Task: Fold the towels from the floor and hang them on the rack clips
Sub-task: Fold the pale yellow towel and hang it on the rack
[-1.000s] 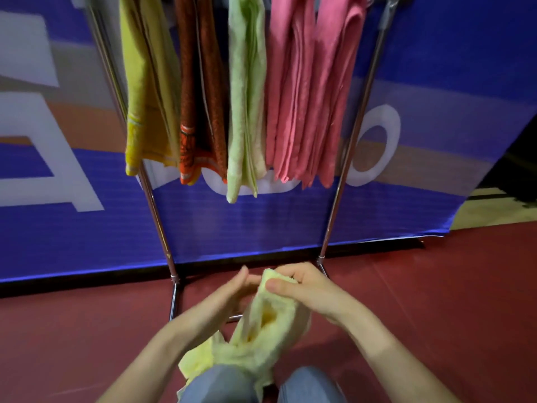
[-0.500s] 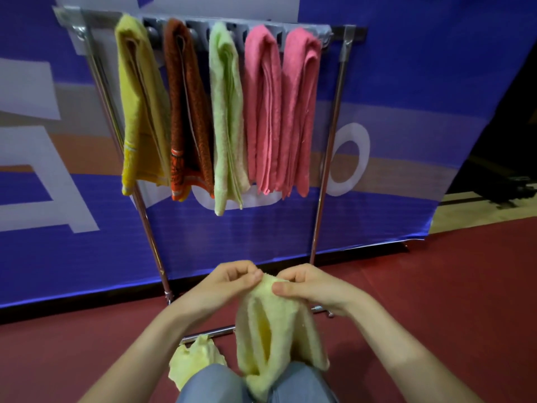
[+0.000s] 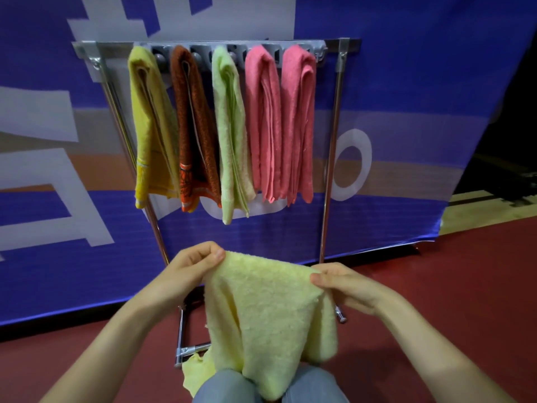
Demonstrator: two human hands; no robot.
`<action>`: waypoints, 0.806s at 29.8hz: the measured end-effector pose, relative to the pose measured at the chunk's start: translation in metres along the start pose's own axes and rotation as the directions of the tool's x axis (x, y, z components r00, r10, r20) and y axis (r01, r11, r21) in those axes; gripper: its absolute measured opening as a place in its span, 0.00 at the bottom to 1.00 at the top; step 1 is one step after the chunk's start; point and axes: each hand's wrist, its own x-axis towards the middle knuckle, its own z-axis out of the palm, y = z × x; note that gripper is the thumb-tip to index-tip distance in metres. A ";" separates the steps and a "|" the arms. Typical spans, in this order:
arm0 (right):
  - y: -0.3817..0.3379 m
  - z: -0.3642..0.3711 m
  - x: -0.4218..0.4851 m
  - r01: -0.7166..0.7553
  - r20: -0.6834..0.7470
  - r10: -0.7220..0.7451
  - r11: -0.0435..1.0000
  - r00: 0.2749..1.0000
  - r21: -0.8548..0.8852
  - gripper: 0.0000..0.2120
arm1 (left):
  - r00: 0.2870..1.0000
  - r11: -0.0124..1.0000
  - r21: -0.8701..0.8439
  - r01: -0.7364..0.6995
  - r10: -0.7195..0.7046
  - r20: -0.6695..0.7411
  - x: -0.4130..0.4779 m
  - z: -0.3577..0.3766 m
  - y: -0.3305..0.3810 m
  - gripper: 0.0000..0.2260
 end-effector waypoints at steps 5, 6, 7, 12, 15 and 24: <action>-0.003 -0.014 -0.005 -0.068 0.004 0.069 0.995 0.998 -0.070 0.37 | 0.999 0.998 0.062 -0.027 0.029 -0.032 -0.002 -0.021 0.001 0.23; -0.002 -0.016 -0.006 -0.088 -0.010 0.088 0.991 0.996 -0.103 0.37 | 0.999 0.998 0.066 -0.022 0.024 -0.035 -0.003 -0.023 0.002 0.23; -0.001 -0.018 -0.007 -0.103 -0.027 0.100 0.984 0.995 -0.146 0.37 | 0.999 0.997 0.080 -0.018 0.021 -0.032 -0.004 -0.024 0.000 0.23; -0.011 -0.015 -0.011 -0.046 -0.041 0.040 0.984 0.998 -0.170 0.34 | 0.997 0.985 0.161 0.067 -0.071 0.014 -0.010 -0.025 -0.012 0.28; -0.031 0.002 -0.008 0.070 -0.040 -0.076 0.987 0.996 -0.142 0.11 | 0.968 0.974 0.210 0.085 -0.130 0.213 -0.008 0.001 -0.016 0.34; -0.029 0.022 -0.001 0.049 -0.129 -0.079 0.973 0.989 -0.224 0.07 | 0.977 0.985 0.174 -0.003 -0.035 0.212 0.015 0.056 -0.008 0.16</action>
